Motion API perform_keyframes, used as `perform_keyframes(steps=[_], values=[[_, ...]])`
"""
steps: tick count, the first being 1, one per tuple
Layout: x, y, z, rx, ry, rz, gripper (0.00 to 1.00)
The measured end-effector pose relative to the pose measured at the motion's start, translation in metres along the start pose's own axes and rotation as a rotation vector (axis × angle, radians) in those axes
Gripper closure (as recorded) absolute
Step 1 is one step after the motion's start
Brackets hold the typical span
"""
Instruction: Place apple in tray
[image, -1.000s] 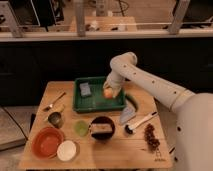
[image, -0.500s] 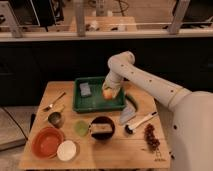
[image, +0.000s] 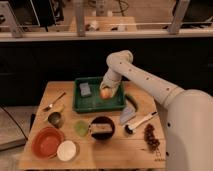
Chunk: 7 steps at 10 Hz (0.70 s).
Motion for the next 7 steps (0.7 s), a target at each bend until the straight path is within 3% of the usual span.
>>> perform_keyframes(steps=[4,7], values=[[0.004,-0.009,0.01,0.0,-0.033,0.023,0.95],[0.01,-0.015,0.015,0.004,-0.065,0.06,0.62]])
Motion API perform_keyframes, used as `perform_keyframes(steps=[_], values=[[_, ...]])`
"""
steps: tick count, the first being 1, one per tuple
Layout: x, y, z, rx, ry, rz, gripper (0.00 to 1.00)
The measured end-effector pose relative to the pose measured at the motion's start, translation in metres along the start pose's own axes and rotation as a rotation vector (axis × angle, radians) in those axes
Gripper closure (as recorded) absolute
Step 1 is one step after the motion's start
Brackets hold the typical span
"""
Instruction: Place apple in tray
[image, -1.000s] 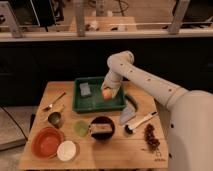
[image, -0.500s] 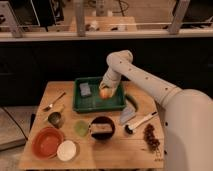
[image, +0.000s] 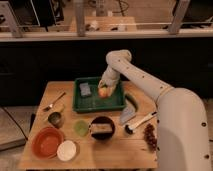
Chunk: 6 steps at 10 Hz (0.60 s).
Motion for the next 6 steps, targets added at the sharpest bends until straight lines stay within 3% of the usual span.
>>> perform_keyframes(steps=[4,6], values=[[0.01,0.006,0.008,0.014,-0.058,0.04,0.24],[0.013,0.011,0.011,0.016,-0.072,0.053,0.2]])
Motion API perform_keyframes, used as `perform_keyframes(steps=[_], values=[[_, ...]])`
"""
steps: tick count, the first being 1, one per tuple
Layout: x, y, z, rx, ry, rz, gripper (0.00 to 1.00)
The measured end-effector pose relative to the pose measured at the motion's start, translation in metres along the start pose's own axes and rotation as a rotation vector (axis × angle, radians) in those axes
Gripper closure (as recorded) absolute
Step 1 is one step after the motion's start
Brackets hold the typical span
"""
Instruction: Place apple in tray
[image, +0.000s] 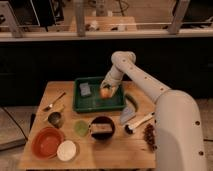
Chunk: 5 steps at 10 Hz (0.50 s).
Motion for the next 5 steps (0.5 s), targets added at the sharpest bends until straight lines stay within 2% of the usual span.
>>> perform_keyframes(steps=[5], values=[[0.0039,0.0058,-0.0052,0.022,-0.004,0.011,0.2]])
